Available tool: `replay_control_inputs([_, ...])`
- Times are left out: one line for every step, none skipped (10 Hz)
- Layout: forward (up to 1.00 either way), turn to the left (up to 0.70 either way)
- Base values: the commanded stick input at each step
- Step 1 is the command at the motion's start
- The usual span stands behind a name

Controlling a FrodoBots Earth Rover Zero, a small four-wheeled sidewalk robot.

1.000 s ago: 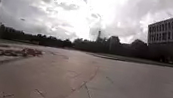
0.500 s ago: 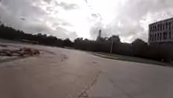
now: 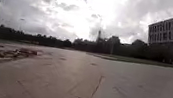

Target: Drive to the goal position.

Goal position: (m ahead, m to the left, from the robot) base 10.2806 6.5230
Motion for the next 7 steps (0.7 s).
replay_control_inputs([0.7,0.0])
replay_control_inputs([0.7,0.0])
replay_control_inputs([0.7,0.0])
replay_control_inputs([0.7,0.0])
replay_control_inputs([0.7,0.0])
replay_control_inputs([0.7,0.0])
replay_control_inputs([0.7,0.0])
